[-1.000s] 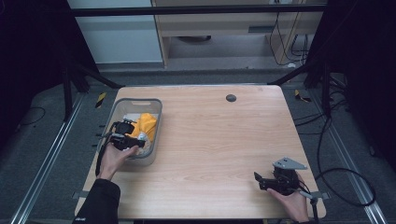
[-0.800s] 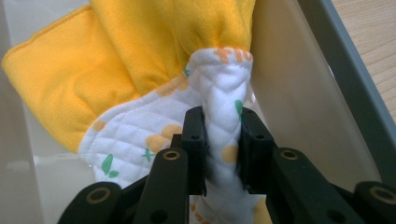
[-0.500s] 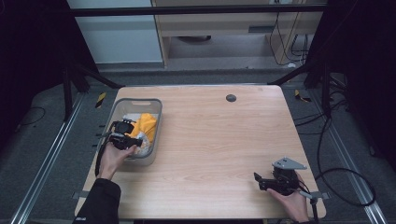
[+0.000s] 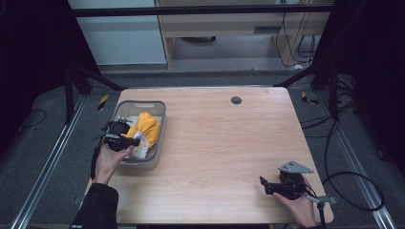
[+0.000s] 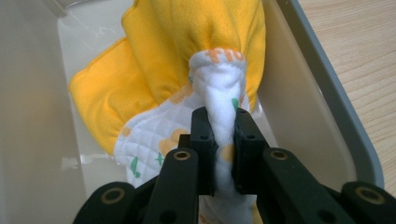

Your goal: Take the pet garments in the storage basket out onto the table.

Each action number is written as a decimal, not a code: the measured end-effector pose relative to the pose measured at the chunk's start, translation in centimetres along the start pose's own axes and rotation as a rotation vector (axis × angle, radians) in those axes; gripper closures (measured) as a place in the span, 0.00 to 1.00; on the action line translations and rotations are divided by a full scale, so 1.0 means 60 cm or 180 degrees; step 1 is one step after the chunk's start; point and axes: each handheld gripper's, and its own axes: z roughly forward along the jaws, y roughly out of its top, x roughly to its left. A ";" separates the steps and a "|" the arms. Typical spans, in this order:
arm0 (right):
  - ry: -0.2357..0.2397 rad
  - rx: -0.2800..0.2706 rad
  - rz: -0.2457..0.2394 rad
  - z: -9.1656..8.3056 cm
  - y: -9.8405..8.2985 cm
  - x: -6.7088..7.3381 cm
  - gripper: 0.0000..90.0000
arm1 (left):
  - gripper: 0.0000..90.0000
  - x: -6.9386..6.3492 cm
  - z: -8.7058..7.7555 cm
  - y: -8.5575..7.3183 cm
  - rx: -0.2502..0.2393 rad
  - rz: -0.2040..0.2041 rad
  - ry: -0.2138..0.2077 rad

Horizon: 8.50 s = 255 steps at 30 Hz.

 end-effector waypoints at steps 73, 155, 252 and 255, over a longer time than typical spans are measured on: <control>-0.0018 -0.0057 -0.0002 -0.003 0.000 0.000 0.14 | 0.91 -0.071 -0.130 0.037 -0.0363 0.0496 -0.0248; -0.0068 -0.0181 0.0026 -0.009 0.000 -0.003 0.14 | 0.90 -0.286 -0.051 0.051 -0.0227 0.1393 -0.0945; -0.0160 -0.0152 -0.0074 -0.008 -0.005 0.001 0.11 | 0.12 -0.230 0.003 -0.140 -0.0584 0.1096 -0.0795; -0.0156 -0.0156 -0.0066 -0.009 -0.005 0.001 0.11 | 0.13 -0.214 -0.003 -0.157 -0.0661 0.1020 -0.0811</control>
